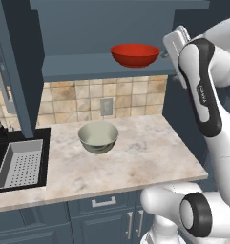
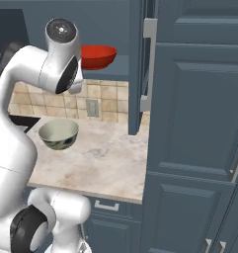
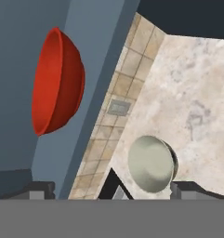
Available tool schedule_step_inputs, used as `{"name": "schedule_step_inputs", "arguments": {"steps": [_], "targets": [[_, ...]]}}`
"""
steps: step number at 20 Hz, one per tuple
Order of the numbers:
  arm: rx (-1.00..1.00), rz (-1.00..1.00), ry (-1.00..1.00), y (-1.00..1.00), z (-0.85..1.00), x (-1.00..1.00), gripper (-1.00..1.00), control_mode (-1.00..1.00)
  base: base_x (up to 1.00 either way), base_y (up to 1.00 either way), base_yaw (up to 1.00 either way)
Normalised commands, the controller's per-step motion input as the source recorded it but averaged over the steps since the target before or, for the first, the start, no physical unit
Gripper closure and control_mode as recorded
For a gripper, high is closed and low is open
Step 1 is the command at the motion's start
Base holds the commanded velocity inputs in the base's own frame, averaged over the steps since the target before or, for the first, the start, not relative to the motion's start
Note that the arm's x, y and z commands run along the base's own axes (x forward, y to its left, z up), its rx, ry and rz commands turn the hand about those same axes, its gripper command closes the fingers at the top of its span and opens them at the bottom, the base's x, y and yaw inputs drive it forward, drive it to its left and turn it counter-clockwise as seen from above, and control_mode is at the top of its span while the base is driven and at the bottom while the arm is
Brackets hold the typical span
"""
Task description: Open the cabinet. Pick the bowls from the counter and place them in the cabinet. Then close the cabinet.
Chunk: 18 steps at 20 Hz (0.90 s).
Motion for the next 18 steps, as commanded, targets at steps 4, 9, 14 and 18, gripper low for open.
{"name": "schedule_step_inputs", "arguments": {"steps": [4,9,14,18], "targets": [[-0.04,0.12,-0.03,-0.02,-0.06,-0.9,-1.0,-1.0,0.0,0.0,0.0],[0.0,0.03,-0.02,0.0,-0.14,-0.81,-1.0,-1.0,0.0,0.0,0.0],[-0.04,0.02,0.0,0.12,-0.37,-0.52,-1.0,-1.0,0.0,0.0,0.0],[-0.13,0.0,0.01,0.38,-0.49,-0.08,-1.0,-1.0,0.0,0.0,0.0]]}}
